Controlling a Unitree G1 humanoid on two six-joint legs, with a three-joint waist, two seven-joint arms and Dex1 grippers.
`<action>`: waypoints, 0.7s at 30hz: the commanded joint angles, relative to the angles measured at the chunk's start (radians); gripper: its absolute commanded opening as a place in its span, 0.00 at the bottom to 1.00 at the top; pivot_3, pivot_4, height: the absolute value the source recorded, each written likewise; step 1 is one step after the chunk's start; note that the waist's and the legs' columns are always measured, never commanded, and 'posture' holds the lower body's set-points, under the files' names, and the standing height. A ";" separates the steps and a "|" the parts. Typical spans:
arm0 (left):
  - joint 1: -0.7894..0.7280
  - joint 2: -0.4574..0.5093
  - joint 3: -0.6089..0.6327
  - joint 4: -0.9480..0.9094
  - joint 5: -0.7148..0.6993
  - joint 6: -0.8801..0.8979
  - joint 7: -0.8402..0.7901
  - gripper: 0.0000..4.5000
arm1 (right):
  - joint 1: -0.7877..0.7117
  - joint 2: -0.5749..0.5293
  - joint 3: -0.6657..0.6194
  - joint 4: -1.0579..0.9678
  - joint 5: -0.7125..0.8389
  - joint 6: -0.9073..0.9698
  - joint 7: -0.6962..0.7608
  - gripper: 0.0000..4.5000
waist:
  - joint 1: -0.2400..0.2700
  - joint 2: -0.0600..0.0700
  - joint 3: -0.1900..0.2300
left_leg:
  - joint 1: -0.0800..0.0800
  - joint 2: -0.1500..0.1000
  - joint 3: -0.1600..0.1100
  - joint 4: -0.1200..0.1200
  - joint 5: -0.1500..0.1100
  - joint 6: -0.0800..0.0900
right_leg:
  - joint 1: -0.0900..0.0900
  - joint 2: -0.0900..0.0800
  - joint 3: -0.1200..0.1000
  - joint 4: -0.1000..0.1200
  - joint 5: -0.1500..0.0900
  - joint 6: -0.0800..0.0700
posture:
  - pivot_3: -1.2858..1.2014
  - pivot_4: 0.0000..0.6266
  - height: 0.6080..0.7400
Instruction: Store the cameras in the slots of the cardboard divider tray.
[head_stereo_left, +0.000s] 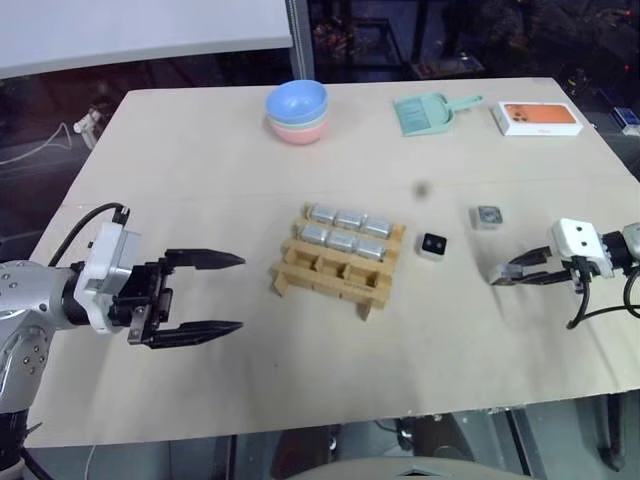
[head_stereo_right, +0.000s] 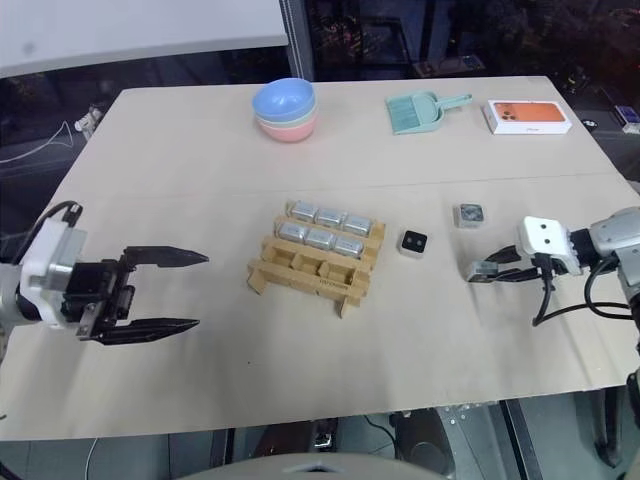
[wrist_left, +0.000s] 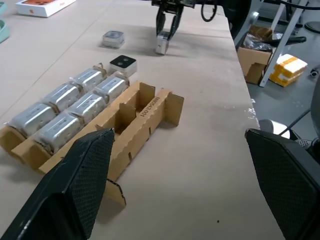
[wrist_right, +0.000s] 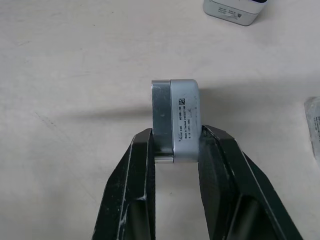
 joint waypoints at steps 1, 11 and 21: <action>-0.012 0.000 0.034 0.013 0.007 -0.022 -0.010 0.97 | -0.046 0.003 -0.050 -0.029 0.047 0.076 0.060 0.14 | 0.000 0.000 0.000 | 0.000 0.000 0.000 0.000 0.000 0.000 | 0.000 0.000 0.000 0.000 0.000 0.000 | 0.52 0.24 1.00; -0.045 0.012 0.083 0.163 0.068 -0.095 -0.004 0.97 | -0.148 0.300 -0.136 -0.592 0.015 0.698 -0.450 0.14 | -0.017 0.000 0.000 | -0.001 0.002 0.000 0.000 0.000 0.000 | -0.003 0.002 0.000 0.003 0.001 0.000 | 0.52 0.24 1.00; -0.134 0.056 0.084 0.330 0.117 -0.154 -0.047 0.97 | -0.322 0.628 0.037 -0.929 0.009 1.454 -0.763 0.14 | -0.004 0.000 0.000 | -0.005 0.001 -0.002 0.000 0.001 -0.002 | -0.004 -0.001 -0.004 0.002 0.001 0.000 | 0.52 0.24 1.00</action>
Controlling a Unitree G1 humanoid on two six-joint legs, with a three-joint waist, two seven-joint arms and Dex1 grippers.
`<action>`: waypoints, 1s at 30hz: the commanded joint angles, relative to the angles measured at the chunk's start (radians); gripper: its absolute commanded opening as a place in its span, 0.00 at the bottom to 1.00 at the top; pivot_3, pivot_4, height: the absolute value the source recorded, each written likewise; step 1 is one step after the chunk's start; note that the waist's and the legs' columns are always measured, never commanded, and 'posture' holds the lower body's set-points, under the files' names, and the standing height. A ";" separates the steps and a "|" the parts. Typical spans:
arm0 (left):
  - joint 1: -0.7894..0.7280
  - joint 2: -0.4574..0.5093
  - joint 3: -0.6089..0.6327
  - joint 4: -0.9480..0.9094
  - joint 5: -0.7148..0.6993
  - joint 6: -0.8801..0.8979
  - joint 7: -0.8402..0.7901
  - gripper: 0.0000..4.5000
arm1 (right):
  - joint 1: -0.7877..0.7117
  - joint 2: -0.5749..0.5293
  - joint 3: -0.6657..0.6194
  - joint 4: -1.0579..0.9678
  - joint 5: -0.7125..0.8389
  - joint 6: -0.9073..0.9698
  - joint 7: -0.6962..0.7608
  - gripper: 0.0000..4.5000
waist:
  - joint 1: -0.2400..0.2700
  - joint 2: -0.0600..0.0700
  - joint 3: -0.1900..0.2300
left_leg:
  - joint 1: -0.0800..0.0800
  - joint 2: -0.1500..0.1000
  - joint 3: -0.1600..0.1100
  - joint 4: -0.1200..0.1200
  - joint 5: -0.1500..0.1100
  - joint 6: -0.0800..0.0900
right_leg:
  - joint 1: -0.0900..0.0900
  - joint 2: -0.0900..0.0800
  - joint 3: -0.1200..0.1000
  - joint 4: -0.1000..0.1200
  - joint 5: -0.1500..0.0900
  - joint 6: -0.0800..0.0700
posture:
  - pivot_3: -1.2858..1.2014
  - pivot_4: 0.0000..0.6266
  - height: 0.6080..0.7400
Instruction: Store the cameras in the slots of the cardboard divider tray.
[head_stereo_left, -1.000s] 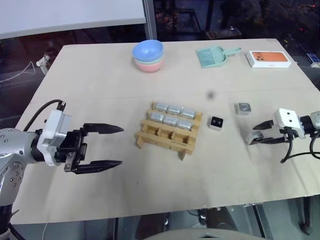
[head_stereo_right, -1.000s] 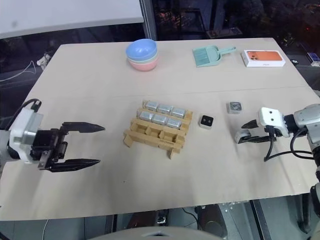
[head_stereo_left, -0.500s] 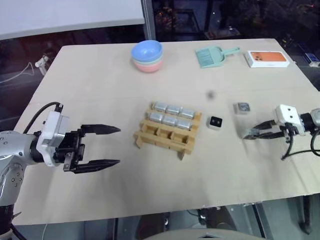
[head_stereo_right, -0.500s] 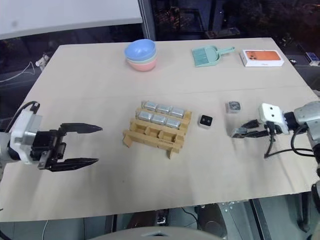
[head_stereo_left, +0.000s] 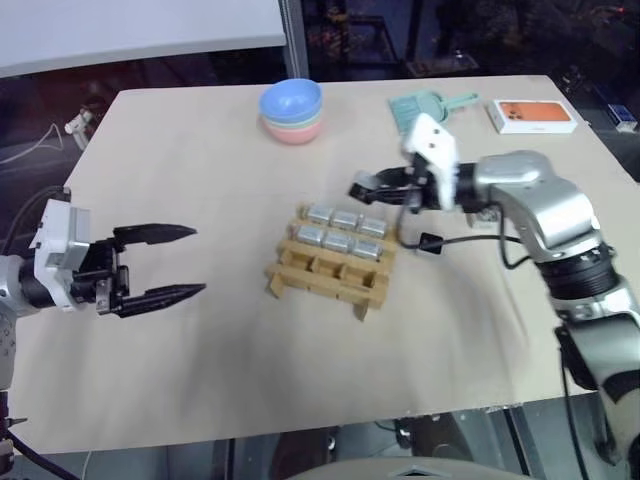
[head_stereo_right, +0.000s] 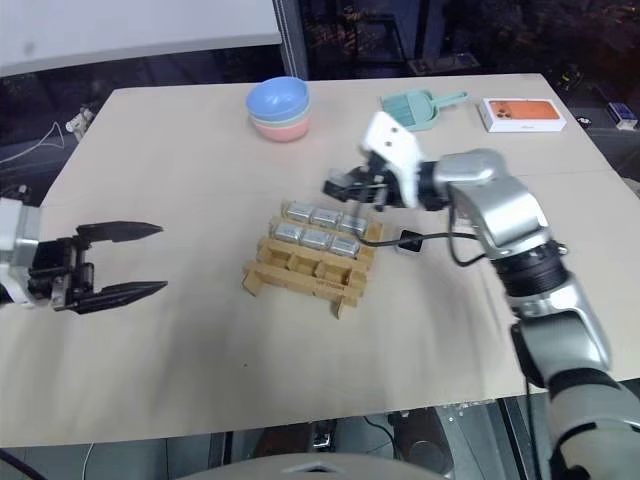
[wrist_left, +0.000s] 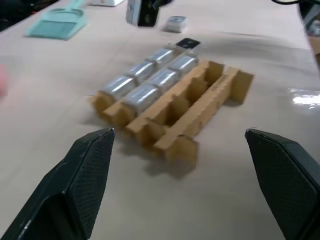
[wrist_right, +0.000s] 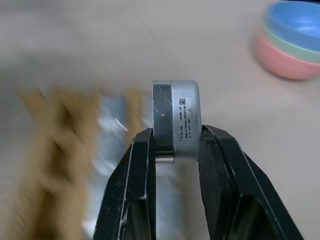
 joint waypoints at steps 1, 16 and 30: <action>-0.023 0.027 0.026 0.033 0.011 -0.024 -0.024 0.97 | -0.058 0.066 0.057 -0.116 0.003 0.204 -0.086 0.14 | 0.002 0.000 0.000 | 0.000 0.000 0.000 0.000 0.000 0.000 | 0.000 0.000 0.000 0.000 0.000 0.000 | 0.52 0.24 1.00; -0.117 0.026 -0.003 0.115 0.037 -0.048 -0.057 0.97 | -0.061 0.155 0.141 -0.172 0.014 0.372 -0.186 0.14 | -0.002 -0.002 -0.001 | -0.001 -0.002 -0.002 0.000 0.000 0.000 | 0.000 0.000 -0.003 0.000 0.000 0.001 | 0.52 0.24 1.00; -0.045 0.088 -0.024 0.106 -0.004 0.069 -0.104 0.97 | -0.024 0.223 0.216 -0.116 -0.049 0.308 -0.269 0.14 | -0.027 -0.003 -0.001 | 0.000 -0.001 -0.003 0.000 0.000 0.000 | 0.000 0.000 -0.003 0.000 0.000 0.001 | 0.52 0.24 1.00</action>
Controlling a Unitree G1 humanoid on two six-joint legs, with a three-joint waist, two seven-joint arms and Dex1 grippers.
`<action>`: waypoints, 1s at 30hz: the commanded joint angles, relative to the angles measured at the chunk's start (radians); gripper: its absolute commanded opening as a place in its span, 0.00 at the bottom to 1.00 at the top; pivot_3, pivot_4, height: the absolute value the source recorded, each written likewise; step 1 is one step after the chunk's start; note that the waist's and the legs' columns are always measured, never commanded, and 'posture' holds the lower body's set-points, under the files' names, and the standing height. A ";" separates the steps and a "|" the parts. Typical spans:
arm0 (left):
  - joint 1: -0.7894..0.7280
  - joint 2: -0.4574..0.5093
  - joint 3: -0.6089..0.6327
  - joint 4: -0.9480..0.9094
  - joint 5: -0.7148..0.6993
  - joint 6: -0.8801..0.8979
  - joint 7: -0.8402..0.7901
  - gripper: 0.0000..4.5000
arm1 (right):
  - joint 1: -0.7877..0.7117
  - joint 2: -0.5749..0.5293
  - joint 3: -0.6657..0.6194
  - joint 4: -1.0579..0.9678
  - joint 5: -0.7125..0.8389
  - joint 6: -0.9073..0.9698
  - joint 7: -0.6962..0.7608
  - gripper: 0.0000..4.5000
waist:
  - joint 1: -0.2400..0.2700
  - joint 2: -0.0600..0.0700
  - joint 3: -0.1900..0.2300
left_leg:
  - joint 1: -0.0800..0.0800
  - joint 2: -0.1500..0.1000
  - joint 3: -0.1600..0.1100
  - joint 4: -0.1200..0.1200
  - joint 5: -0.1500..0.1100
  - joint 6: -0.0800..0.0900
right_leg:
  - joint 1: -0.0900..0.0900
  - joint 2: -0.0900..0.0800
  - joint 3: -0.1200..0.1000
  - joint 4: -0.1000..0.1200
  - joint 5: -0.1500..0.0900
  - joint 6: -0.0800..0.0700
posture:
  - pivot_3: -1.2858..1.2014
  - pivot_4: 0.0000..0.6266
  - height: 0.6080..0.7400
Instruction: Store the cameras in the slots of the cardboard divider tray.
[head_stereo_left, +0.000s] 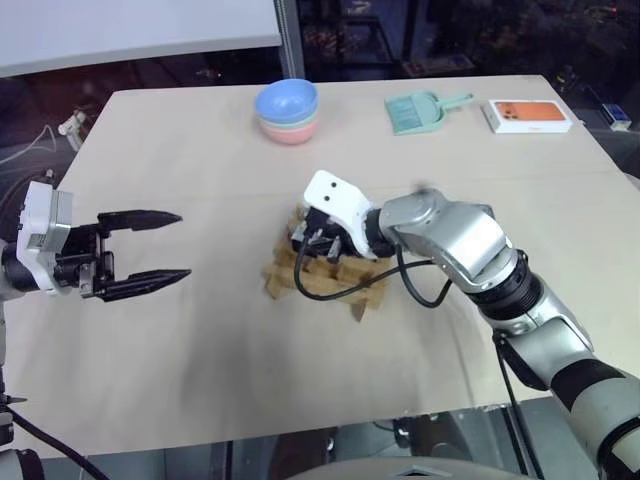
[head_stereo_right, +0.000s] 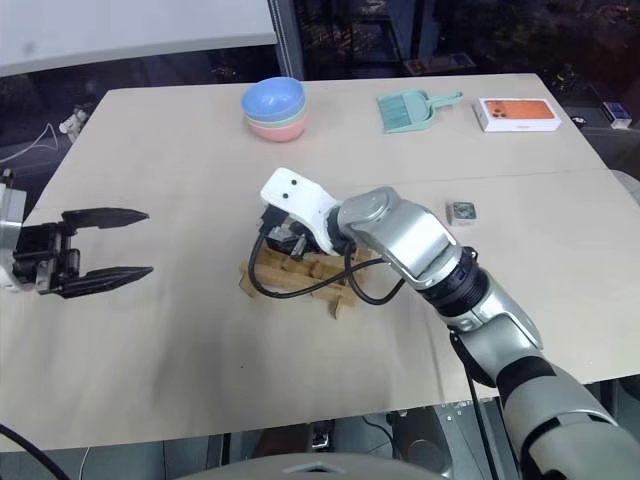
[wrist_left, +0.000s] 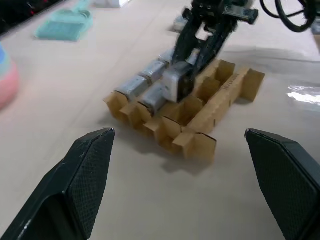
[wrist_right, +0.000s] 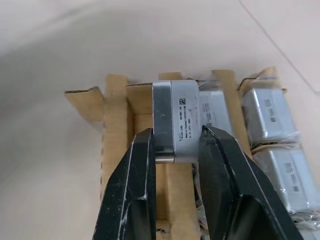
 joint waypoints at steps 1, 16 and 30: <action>0.047 0.062 -0.007 -0.018 -0.057 0.052 -0.015 0.97 | 0.018 0.018 0.021 -0.020 -0.007 0.001 -0.015 0.14 | -0.003 0.000 0.000 | 0.000 0.000 0.000 0.000 0.000 0.000 | 0.000 0.000 0.000 0.000 0.000 0.000 | 0.52 0.24 1.00; 0.037 0.073 -0.046 0.027 -0.042 -0.028 -0.015 0.97 | 0.002 0.064 0.022 -0.017 -0.035 -0.060 -0.028 0.14 | 0.001 -0.001 0.000 | -0.001 0.000 -0.007 -0.001 0.001 -0.001 | 0.000 -0.001 -0.002 0.000 -0.001 -0.001 | 0.52 0.24 1.00; 0.048 0.062 -0.030 0.004 -0.046 -0.014 -0.015 0.97 | 0.042 0.052 0.098 0.023 -0.061 -0.078 -0.015 0.14 | 0.001 -0.001 0.000 | -0.001 0.000 -0.008 -0.001 0.001 -0.001 | 0.000 -0.001 -0.002 0.000 -0.001 -0.001 | 0.52 0.24 1.00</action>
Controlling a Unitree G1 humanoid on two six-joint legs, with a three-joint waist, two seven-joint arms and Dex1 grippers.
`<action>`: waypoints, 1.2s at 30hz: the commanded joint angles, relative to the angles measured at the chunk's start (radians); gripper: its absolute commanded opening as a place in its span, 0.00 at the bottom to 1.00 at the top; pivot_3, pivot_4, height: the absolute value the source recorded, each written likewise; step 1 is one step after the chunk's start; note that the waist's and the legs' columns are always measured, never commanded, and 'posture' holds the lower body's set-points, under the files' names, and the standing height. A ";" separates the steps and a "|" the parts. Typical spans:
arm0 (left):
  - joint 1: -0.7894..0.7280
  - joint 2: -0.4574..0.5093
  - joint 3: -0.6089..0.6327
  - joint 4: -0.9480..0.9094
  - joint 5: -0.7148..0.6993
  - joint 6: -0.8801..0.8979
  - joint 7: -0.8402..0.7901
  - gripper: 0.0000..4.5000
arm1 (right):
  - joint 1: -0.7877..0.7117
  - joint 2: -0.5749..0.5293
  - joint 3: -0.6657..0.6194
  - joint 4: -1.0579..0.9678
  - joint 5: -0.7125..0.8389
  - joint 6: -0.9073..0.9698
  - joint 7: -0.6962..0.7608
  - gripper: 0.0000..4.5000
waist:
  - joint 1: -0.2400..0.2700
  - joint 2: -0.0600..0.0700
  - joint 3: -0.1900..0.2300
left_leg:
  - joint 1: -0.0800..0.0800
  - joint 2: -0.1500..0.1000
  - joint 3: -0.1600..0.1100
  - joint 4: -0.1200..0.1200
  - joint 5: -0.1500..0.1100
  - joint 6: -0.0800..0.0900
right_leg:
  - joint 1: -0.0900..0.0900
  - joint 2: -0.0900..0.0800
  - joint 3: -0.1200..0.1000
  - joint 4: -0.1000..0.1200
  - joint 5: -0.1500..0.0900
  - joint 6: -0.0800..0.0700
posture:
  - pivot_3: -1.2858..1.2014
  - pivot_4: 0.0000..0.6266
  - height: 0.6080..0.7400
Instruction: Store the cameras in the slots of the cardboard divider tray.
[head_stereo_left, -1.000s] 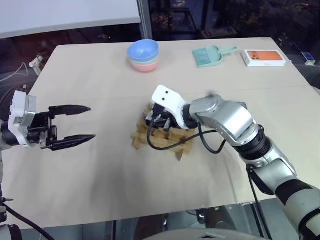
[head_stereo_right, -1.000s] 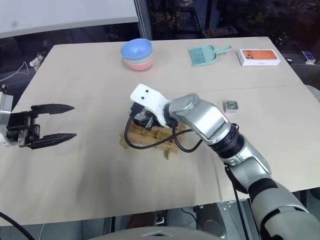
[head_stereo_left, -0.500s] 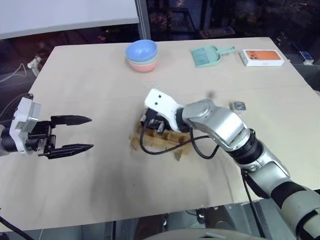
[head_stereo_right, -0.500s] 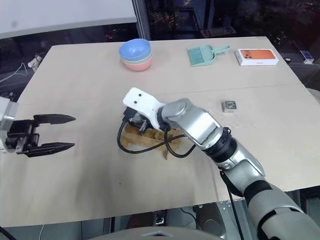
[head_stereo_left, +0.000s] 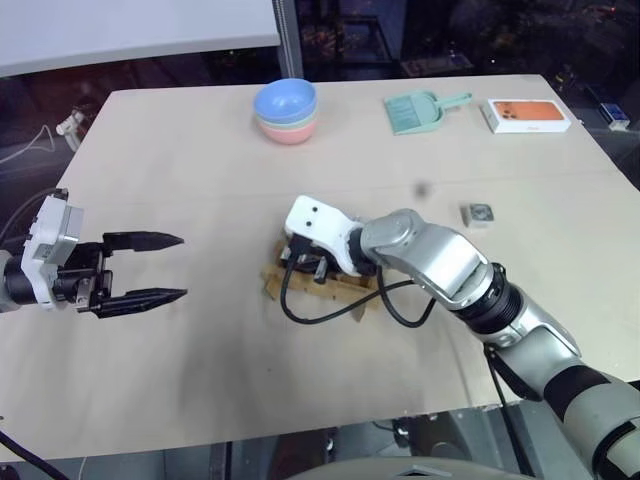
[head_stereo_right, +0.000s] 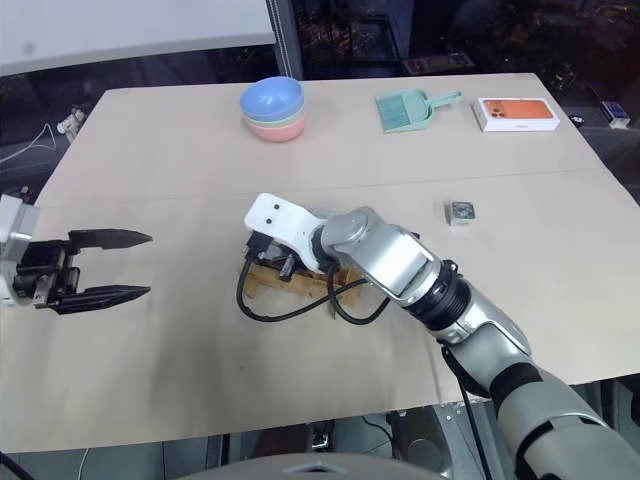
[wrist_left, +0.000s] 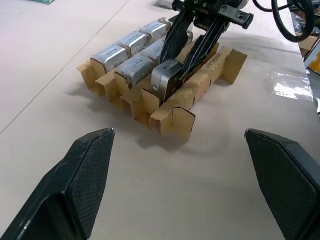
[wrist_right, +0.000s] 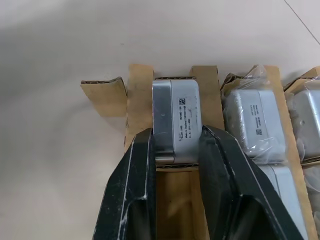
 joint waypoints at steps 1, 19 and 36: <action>-0.001 0.010 0.030 -0.024 -0.009 -0.001 -0.005 0.97 | 0.003 -0.005 0.013 -0.011 -0.024 -0.046 0.003 0.25 | 0.001 0.000 0.000 | 0.000 0.000 0.000 0.000 0.000 0.000 | 0.000 0.000 0.000 0.000 0.000 0.000 | 0.52 0.24 1.00; -0.038 0.008 -0.007 -0.040 -0.013 0.006 -0.005 0.97 | 0.191 -0.353 -0.455 -0.270 0.174 -0.183 0.228 0.81 | 0.014 -0.002 0.001 | -0.001 -0.001 0.000 0.000 0.000 0.000 | 0.001 -0.002 -0.001 -0.002 0.000 0.001 | 0.52 0.24 1.00; -0.122 -0.026 -0.073 -0.049 -0.001 0.014 -0.005 0.97 | 0.568 -0.528 -0.758 0.142 -0.013 -0.682 0.055 0.81 | 0.007 -0.005 0.004 | 0.003 -0.001 0.003 0.001 0.000 0.000 | 0.002 0.001 0.003 0.000 -0.001 0.000 | 0.52 0.24 1.00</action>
